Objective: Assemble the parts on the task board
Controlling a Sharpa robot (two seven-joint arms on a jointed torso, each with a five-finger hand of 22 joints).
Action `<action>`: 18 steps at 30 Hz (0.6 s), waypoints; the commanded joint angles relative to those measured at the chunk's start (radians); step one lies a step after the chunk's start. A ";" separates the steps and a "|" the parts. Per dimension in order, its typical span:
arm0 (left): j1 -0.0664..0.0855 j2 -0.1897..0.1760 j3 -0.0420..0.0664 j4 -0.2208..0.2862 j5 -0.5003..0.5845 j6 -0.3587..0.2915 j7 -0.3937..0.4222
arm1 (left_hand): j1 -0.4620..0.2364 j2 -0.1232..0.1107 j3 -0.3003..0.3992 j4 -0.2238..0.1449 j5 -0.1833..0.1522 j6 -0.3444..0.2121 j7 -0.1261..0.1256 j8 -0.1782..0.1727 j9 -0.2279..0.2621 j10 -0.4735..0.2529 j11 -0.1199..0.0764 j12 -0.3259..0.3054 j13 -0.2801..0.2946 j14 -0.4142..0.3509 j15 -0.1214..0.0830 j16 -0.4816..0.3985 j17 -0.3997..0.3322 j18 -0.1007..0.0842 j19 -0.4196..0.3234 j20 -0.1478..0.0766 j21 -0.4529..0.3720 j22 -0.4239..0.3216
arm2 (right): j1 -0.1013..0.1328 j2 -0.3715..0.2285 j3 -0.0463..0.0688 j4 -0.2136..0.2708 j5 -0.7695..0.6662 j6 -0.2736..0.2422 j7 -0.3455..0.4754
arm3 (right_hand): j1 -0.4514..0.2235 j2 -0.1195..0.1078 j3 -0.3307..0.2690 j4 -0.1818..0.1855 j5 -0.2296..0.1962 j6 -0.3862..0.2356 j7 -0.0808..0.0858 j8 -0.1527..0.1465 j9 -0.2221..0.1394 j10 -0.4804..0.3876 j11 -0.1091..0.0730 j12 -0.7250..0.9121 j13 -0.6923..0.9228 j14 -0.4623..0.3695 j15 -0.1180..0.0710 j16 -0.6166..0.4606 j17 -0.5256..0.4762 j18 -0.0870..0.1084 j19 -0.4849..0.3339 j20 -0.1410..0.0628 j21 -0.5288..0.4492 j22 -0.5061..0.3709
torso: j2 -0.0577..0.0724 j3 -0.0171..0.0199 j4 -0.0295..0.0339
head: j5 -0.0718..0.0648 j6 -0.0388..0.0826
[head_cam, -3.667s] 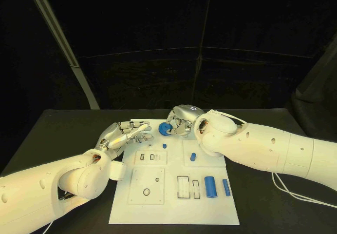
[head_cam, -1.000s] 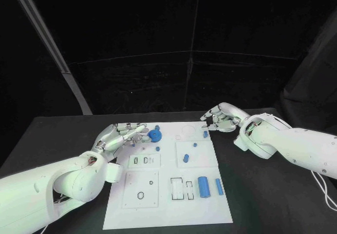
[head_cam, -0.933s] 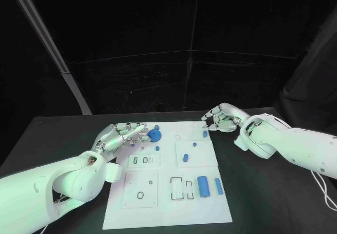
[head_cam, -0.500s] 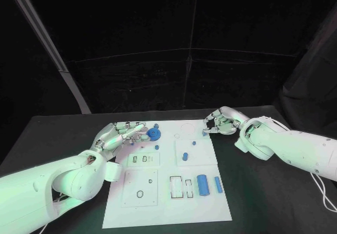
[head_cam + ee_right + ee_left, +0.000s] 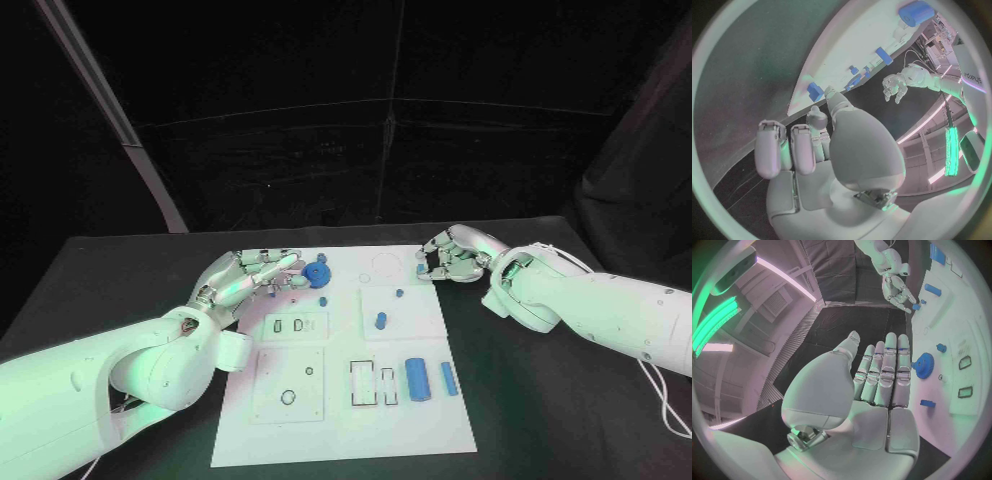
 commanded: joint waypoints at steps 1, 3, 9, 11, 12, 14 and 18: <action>0.001 0.000 0.001 0.001 -0.007 0.013 0.004 | -0.002 0.006 0.000 -0.004 0.006 0.006 0.000 -0.004 0.000 0.008 0.001 -0.006 0.000 0.007 0.000 -0.004 0.001 0.007 0.007 -0.002 -0.004 -0.002 | -0.001 0.004 0.000 -0.002 -0.016 0.020 0.002 | -0.010 0.004 -0.007 -0.001 0.005 -0.002 -0.003 -0.001 0.002 -0.002 -0.001 -0.002 0.002 0.055 0.000 -0.002 0.028 -0.019 -0.007 0.000 0.000 0.033 | 0.000 -0.0003 -0.0012 | -0.001 0.000; 0.001 0.000 0.001 0.001 -0.007 0.013 0.004 | -0.002 0.006 0.000 -0.004 0.006 0.006 0.000 -0.004 0.000 0.008 0.001 -0.006 0.000 0.007 0.000 -0.004 0.001 0.007 0.007 -0.002 -0.004 -0.002 | -0.003 0.005 0.000 -0.004 -0.017 0.022 0.002 | -0.010 0.005 -0.007 -0.001 0.006 0.001 -0.003 0.001 0.002 -0.002 -0.001 -0.001 0.002 0.055 -0.001 -0.002 0.028 -0.019 -0.007 0.000 0.001 0.033 | 0.000 0.0000 -0.0015 | 0.000 -0.001; 0.001 0.001 0.001 0.000 -0.007 0.013 0.003 | -0.002 0.006 0.000 -0.004 0.006 0.006 0.000 -0.004 0.000 0.008 0.001 -0.006 0.000 0.007 0.000 -0.004 0.001 0.007 0.007 -0.002 -0.004 -0.002 | -0.006 0.012 0.000 -0.014 -0.021 0.020 -0.002 | -0.002 0.020 -0.001 -0.006 0.003 0.014 -0.006 0.008 0.004 0.002 -0.004 0.003 0.006 0.055 -0.003 -0.002 0.030 -0.019 -0.006 -0.001 0.001 0.034 | 0.000 0.0001 0.0002 | -0.003 -0.001; 0.001 0.001 0.001 0.000 -0.007 0.013 0.003 | -0.002 0.006 0.000 -0.004 0.006 0.006 0.000 -0.004 0.000 0.008 0.001 -0.006 0.000 0.007 0.000 -0.004 0.001 0.007 0.007 -0.002 -0.004 -0.002 | -0.006 0.014 0.000 -0.018 -0.022 0.020 -0.003 | 0.001 0.026 0.003 -0.008 -0.002 0.020 -0.006 0.010 0.005 0.004 -0.005 0.004 0.008 0.056 -0.003 -0.002 0.031 -0.019 -0.006 -0.002 0.001 0.034 | 0.001 0.0003 0.0003 | -0.003 -0.001; 0.001 0.001 0.001 0.000 -0.007 0.013 0.003 | -0.003 0.006 0.000 -0.005 0.006 0.005 0.000 -0.005 0.000 0.007 0.002 -0.007 0.000 0.007 0.000 -0.005 0.001 0.007 0.007 -0.002 -0.004 -0.002 | -0.007 0.015 0.000 -0.019 -0.022 0.021 -0.004 | 0.002 0.029 0.005 -0.009 -0.005 0.023 -0.007 0.011 0.005 0.005 -0.005 0.006 0.010 0.056 -0.004 -0.002 0.031 -0.019 -0.005 -0.002 0.001 0.035 | 0.000 0.0002 0.0000 | -0.003 -0.001; 0.001 0.001 0.001 0.000 -0.007 0.013 0.003 | -0.003 0.006 0.000 -0.005 0.006 0.005 0.000 -0.005 0.000 0.007 0.002 -0.007 0.000 0.007 0.000 -0.005 0.001 0.007 0.007 -0.002 -0.004 -0.002 | -0.007 0.017 0.000 -0.022 -0.023 0.022 -0.005 | 0.004 0.034 0.009 -0.011 -0.011 0.027 -0.008 0.013 0.005 0.007 -0.006 0.007 0.012 0.056 -0.004 -0.002 0.031 -0.019 -0.005 -0.003 0.001 0.036 | 0.000 0.0001 0.0001 | -0.003 -0.003; 0.001 0.001 0.001 -0.001 -0.007 0.014 0.003 | -0.003 0.006 0.000 -0.005 0.006 0.005 0.000 -0.005 0.000 0.007 0.002 -0.007 0.000 0.007 0.000 -0.005 0.001 0.007 0.007 -0.002 -0.004 -0.002 | -0.007 0.020 0.000 -0.026 -0.026 0.024 -0.007 | 0.011 0.045 0.021 -0.017 -0.023 0.040 -0.010 0.017 0.006 0.010 -0.009 0.011 0.016 0.056 -0.006 -0.002 0.033 -0.019 -0.003 -0.005 0.002 0.038 | 0.000 0.0001 -0.0002 | -0.003 -0.004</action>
